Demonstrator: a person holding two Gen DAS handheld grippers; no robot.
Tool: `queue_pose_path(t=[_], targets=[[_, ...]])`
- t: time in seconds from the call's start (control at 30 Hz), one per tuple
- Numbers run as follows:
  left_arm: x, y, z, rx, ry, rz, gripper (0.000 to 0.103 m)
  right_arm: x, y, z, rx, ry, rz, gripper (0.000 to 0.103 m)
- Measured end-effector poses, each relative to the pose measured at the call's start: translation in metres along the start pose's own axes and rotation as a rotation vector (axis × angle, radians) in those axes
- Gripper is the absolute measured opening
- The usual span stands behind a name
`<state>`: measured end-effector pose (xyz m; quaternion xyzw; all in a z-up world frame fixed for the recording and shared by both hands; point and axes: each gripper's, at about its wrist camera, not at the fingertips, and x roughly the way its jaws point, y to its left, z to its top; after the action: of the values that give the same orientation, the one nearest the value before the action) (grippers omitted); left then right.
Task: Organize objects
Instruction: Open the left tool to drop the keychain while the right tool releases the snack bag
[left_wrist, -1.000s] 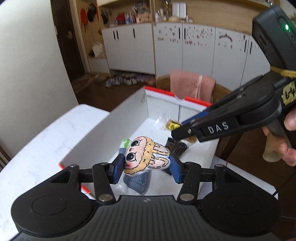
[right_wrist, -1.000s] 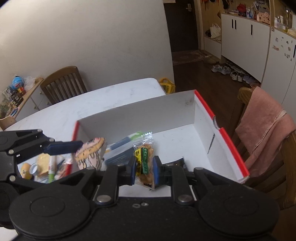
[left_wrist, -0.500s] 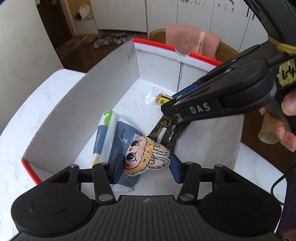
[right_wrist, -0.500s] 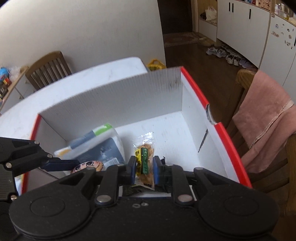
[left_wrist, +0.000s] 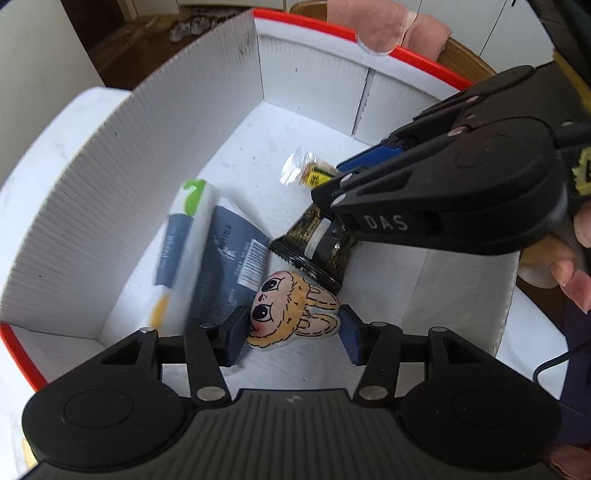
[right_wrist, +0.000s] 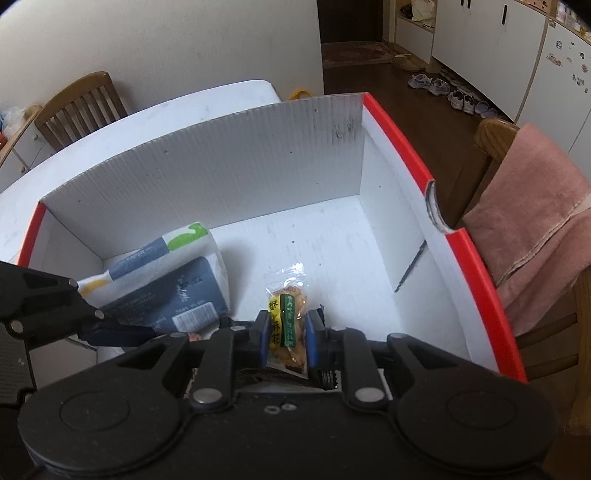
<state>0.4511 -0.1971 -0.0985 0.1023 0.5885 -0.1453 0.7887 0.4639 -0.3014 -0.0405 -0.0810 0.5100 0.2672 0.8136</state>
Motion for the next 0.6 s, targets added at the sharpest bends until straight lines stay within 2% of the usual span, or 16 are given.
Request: queue_pose_path(t=[0.13, 0.27, 0.33, 0.47, 0.6], targets=[[0.004, -0.002, 0.000, 0.020, 0.019, 0.031, 0.054, -0.002, 0.000, 0.000, 0.002, -0.001, -0.005, 0.022], [0.004, -0.003, -0.001, 0.018, 0.023, 0.023, 0.057, -0.003, 0.001, -0.001, -0.004, 0.003, -0.010, 0.025], [0.002, -0.002, -0.002, 0.011, 0.015, 0.019, 0.057, -0.005, -0.001, -0.002, 0.001, 0.002, -0.010, 0.028], [-0.006, -0.002, -0.005, 0.010, -0.016, 0.017, 0.057, -0.012, -0.003, -0.002, 0.015, -0.012, -0.005, 0.041], [-0.020, 0.000, -0.009, -0.018, -0.061, 0.019, 0.057, -0.022, -0.004, -0.003, 0.022, -0.029, 0.011, 0.044]])
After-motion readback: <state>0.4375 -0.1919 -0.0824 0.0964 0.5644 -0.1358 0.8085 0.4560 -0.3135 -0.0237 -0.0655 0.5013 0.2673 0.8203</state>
